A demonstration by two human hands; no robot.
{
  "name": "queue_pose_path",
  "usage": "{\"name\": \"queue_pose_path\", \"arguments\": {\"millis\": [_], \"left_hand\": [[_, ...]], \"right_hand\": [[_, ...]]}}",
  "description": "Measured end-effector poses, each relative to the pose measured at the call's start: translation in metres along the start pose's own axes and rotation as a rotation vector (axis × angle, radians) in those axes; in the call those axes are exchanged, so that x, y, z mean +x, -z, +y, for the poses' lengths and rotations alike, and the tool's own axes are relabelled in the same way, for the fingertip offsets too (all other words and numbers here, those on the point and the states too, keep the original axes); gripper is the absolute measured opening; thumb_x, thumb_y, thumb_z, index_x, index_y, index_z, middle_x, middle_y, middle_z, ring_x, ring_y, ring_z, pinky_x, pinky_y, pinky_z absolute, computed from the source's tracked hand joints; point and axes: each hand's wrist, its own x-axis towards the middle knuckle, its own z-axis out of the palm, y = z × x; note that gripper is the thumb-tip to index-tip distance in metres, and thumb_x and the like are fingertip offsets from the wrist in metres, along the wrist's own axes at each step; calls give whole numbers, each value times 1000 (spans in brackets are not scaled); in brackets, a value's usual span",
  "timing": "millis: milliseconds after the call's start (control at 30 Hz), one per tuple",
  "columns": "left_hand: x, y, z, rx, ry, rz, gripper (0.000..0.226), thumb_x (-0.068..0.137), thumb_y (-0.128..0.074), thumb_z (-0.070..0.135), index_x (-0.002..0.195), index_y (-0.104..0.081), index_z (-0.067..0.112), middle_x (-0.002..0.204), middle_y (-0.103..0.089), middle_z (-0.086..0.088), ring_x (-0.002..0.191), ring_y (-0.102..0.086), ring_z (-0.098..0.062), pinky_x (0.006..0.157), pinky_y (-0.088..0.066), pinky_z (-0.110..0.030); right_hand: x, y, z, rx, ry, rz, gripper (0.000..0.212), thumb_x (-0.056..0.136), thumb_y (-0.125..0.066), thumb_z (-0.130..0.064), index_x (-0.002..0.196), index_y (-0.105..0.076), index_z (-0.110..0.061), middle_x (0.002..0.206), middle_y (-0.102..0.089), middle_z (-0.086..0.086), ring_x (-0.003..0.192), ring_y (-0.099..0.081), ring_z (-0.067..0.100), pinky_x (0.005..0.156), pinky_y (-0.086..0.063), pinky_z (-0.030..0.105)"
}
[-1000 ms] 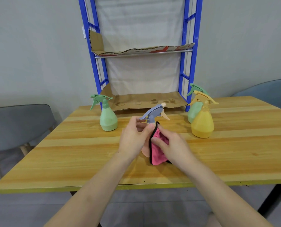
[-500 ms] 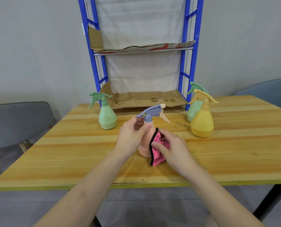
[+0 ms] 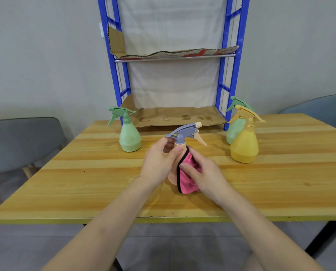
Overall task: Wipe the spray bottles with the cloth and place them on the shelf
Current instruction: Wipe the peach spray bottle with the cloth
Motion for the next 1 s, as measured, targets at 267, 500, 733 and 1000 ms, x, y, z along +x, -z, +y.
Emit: {"name": "queue_pose_path", "arguments": {"millis": [267, 500, 733, 1000], "left_hand": [[3, 2, -5, 235, -56, 49, 25, 99, -64, 36, 117, -70, 20, 107, -64, 3, 96, -61, -14, 90, -52, -39], [-4, 1, -5, 178, -34, 74, 28, 99, -65, 32, 125, -68, 21, 109, -66, 5, 99, -65, -10, 94, -53, -38], [-7, -8, -4, 116, 31, 130, 28, 92, -72, 39, 114, -67, 24, 109, -71, 12, 101, -66, -7, 93, -55, -41], [-8, -4, -4, 121, 7, 61, 30, 96, -67, 40, 121, -67, 25, 112, -60, 8, 102, -62, -8, 97, -53, -42]], "right_hand": [[-7, -4, 12, 141, -76, 118, 47, 85, -84, -32, 129, -68, -31, 106, -76, -21, 105, -69, 3, 99, -55, 39], [-1, -12, 0, -13, 59, 64, 64, 100, -65, -36, 158, -38, -41, 112, -74, -14, 100, -65, 6, 90, -50, 25], [0, 10, 14, -175, 57, -78, 65, 101, -64, -37, 160, -36, -37, 123, -73, -8, 112, -65, 17, 95, -49, 34], [3, 9, 13, -153, 90, -61, 56, 103, -59, -36, 156, -41, -39, 96, -73, -6, 89, -63, 17, 83, -50, 34]]}}
